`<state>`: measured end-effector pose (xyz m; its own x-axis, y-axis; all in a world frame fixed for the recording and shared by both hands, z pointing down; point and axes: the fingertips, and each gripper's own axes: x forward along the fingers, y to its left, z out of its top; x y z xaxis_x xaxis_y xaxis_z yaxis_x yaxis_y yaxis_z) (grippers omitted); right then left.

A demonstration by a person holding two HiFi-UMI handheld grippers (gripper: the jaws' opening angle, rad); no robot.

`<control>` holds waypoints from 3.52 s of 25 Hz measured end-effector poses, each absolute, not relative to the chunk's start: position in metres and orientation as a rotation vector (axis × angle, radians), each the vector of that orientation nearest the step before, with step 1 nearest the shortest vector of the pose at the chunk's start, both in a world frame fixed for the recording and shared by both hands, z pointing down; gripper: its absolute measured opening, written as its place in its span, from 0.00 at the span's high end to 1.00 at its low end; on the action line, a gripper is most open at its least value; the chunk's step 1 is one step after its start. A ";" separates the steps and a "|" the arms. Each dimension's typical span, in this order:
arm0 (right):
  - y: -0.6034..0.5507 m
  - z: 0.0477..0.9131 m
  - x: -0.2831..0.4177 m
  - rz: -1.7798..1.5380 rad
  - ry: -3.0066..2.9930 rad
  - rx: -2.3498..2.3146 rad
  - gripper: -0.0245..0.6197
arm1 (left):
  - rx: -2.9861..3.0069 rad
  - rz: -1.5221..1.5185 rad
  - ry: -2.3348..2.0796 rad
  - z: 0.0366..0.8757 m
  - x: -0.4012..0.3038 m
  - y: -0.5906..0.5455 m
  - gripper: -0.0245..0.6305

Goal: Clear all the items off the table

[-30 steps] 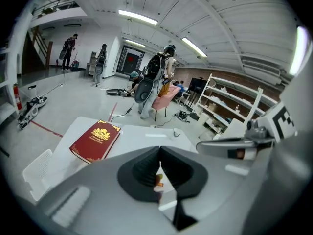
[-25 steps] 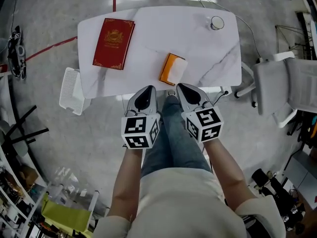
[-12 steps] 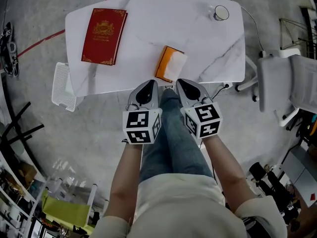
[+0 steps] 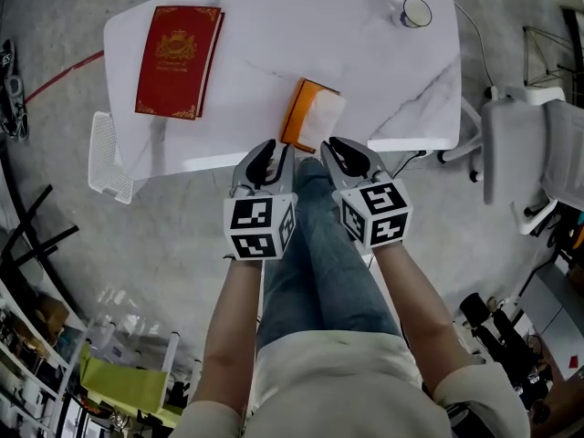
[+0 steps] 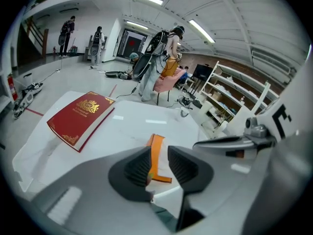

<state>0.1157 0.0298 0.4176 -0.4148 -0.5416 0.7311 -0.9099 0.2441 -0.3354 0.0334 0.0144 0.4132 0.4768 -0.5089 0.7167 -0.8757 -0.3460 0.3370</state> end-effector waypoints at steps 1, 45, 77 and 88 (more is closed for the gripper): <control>0.029 0.422 0.117 1.044 -2.047 1.324 0.89 | 2.006 0.658 -1.144 0.418 0.034 0.014 0.79; -0.019 0.551 0.135 1.386 -1.879 1.373 0.59 | 1.869 0.791 -0.998 0.552 0.062 0.016 0.60; -0.064 0.504 0.131 1.218 -2.016 1.333 0.69 | 1.919 0.694 -1.130 0.506 0.066 -0.019 0.78; -0.063 0.490 0.109 1.134 -2.048 1.328 0.69 | 1.933 0.645 -1.158 0.498 0.046 -0.017 0.78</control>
<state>0.1093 -0.0632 0.4901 -0.4378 -0.5305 0.7259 -0.8968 0.2000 -0.3947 0.0463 -0.0174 0.4981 0.4565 -0.4952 0.7392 -0.8891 -0.2835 0.3593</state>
